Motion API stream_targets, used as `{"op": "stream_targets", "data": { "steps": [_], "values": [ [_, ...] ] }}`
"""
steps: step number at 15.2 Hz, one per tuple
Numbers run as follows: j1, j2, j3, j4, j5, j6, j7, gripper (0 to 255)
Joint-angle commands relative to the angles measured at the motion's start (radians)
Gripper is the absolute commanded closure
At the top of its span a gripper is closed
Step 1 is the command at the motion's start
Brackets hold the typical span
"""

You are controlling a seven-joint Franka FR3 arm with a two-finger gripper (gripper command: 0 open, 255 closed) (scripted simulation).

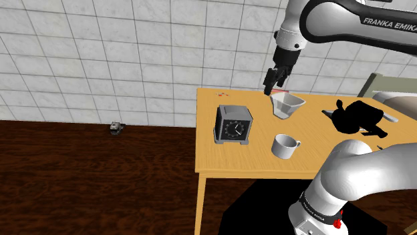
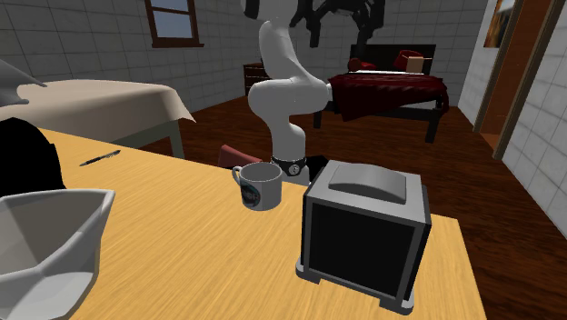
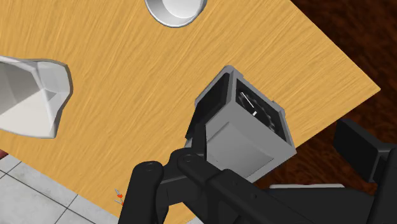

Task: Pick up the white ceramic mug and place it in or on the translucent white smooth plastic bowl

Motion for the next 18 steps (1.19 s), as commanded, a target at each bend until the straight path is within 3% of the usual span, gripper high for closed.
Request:
{"op": "stream_targets", "data": {
  "steps": [1, 10, 18],
  "values": [
    [0.000, 0.000, 0.000, 0.000, 0.000, 0.000, 0.000, 0],
    [-0.018, -0.111, -0.095, -0.318, -0.041, 0.143, -0.074, 0],
    [-0.071, -0.163, -0.197, -0.564, -0.116, 0.279, -0.149, 0]
  ]
}}
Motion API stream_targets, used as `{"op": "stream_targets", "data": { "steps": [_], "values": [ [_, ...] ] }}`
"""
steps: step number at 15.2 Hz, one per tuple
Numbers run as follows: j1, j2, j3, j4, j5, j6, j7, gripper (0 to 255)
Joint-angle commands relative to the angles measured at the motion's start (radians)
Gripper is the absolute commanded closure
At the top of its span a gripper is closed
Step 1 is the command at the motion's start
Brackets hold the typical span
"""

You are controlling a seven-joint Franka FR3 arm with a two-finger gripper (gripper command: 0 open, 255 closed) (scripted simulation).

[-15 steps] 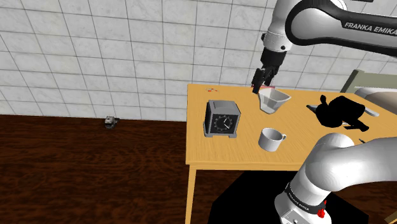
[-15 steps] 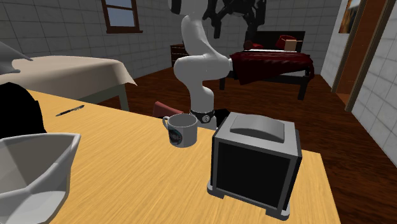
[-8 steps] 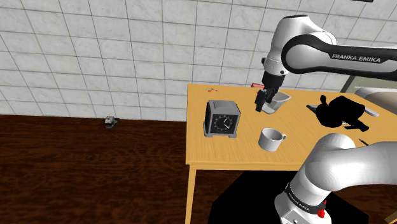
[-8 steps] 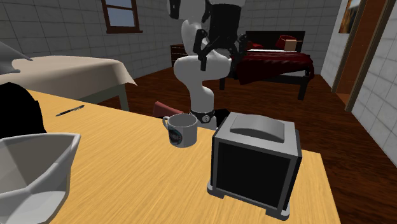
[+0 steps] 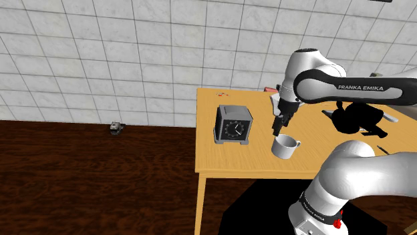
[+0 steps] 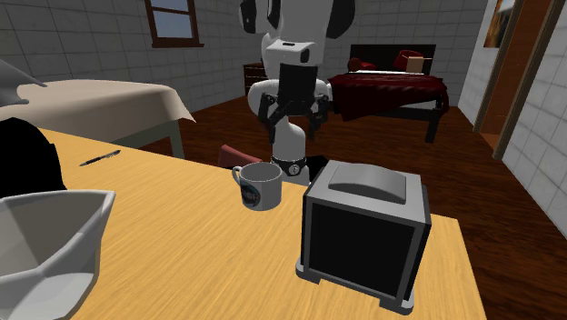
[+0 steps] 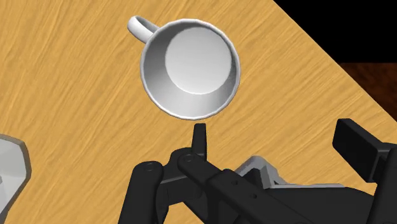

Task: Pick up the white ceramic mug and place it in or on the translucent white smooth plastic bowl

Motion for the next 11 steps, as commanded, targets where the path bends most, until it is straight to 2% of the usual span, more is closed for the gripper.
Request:
{"op": "stream_targets", "data": {
  "steps": [1, 4, 11],
  "values": [
    [-0.021, -0.007, -0.032, -0.068, -0.028, 0.047, -0.022, 0],
    [-0.053, -0.003, -0.073, -0.139, -0.066, 0.102, -0.051, 0],
    [-0.073, 0.040, -0.099, -0.216, -0.100, 0.222, -0.049, 0]
  ]
}}
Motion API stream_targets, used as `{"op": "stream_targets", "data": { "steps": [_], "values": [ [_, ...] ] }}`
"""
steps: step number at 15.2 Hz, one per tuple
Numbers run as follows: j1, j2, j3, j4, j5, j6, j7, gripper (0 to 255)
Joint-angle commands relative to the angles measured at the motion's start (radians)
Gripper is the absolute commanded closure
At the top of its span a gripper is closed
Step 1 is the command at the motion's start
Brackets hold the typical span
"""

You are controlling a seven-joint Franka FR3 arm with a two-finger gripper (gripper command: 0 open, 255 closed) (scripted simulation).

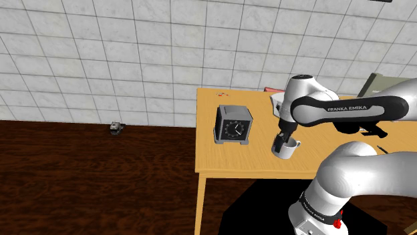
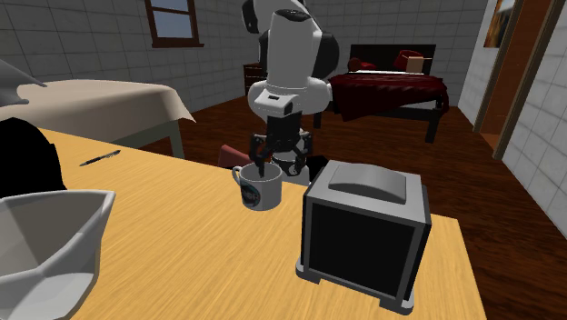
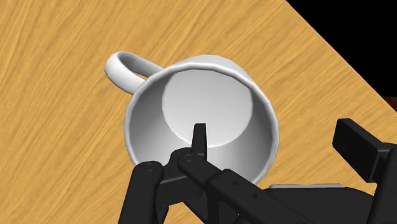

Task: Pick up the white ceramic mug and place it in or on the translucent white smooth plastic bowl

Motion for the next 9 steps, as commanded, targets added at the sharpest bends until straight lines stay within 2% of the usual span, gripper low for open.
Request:
{"op": "stream_targets", "data": {
  "steps": [1, 8, 9],
  "values": [
    [-0.003, 0.014, -0.005, -0.015, -0.007, 0.029, 0.002, 0],
    [-0.003, 0.013, -0.005, -0.015, -0.007, 0.029, 0.002, 0],
    [-0.003, 0.013, -0.005, -0.015, -0.007, 0.029, 0.002, 255]
  ]
}}
